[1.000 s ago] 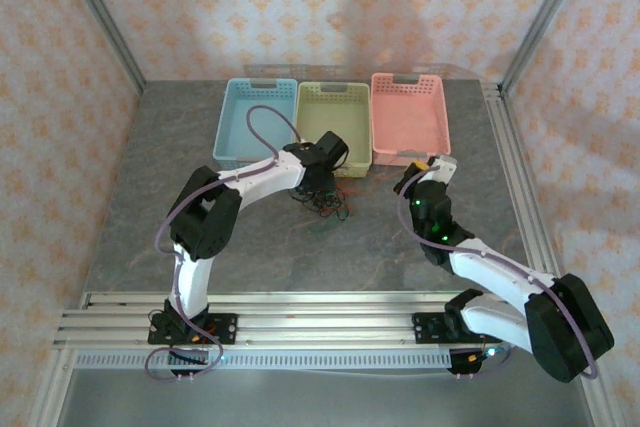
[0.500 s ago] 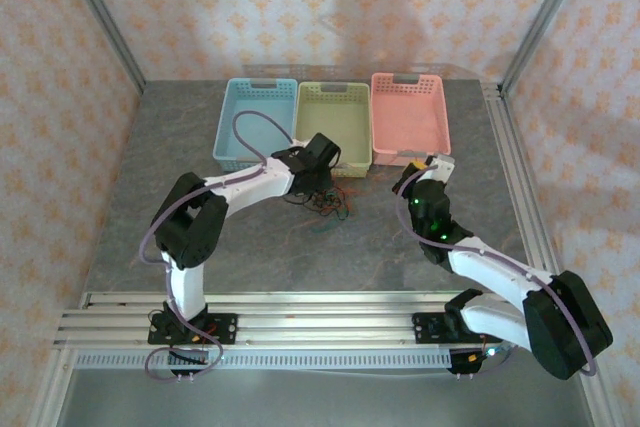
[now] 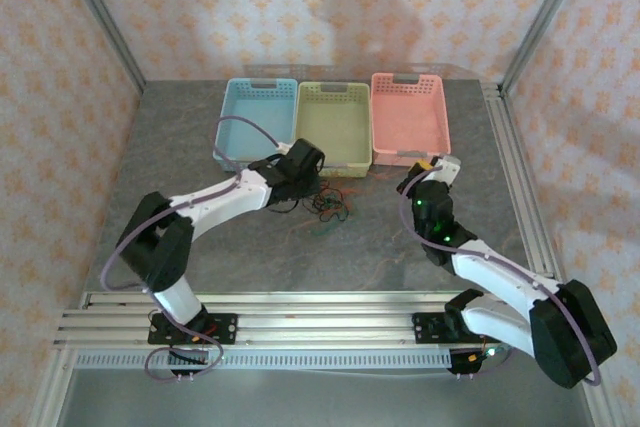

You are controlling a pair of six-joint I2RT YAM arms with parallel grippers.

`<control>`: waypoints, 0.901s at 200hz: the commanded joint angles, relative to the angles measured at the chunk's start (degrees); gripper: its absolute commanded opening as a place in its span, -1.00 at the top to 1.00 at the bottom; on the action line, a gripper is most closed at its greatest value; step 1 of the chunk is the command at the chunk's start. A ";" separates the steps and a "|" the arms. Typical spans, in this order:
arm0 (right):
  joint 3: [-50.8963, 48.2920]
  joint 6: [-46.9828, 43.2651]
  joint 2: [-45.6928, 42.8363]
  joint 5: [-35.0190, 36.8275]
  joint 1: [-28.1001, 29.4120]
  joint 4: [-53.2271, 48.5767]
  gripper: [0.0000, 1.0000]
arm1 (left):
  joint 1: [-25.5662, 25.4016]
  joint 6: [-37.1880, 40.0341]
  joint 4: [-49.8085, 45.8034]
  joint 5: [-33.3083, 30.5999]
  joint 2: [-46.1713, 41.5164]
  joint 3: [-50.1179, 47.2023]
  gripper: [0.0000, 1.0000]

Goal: Untangle the cables

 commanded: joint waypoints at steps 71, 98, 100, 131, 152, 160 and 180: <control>-0.57 -0.74 -3.49 12.01 -0.34 -1.65 1.00 | 0.73 3.36 -8.33 -8.91 -26.10 -15.80 1.00; -0.64 -0.92 -2.82 14.29 -0.34 -1.67 1.00 | 1.77 3.54 -9.53 -9.00 -29.83 -17.28 1.00; -0.65 -0.92 -2.77 14.33 -0.34 -1.61 1.00 | 1.80 3.60 -9.59 -8.97 -29.92 -17.31 1.00; -0.48 -0.88 -2.39 13.12 -0.33 -1.82 1.00 | 2.08 3.97 -9.68 -8.00 -30.65 -17.55 1.00; -0.48 -0.96 -2.21 10.42 -0.34 -1.30 1.00 | 2.08 4.86 -7.65 -5.85 -30.76 -17.76 1.00; -0.48 -0.86 -2.31 8.80 -0.33 -1.12 1.00 | 2.08 5.41 -6.82 -4.98 -30.51 -17.64 1.00; -0.23 -0.51 -2.79 5.31 -0.34 -1.29 0.72 | 2.08 6.86 -6.09 -3.34 -29.09 -16.14 1.00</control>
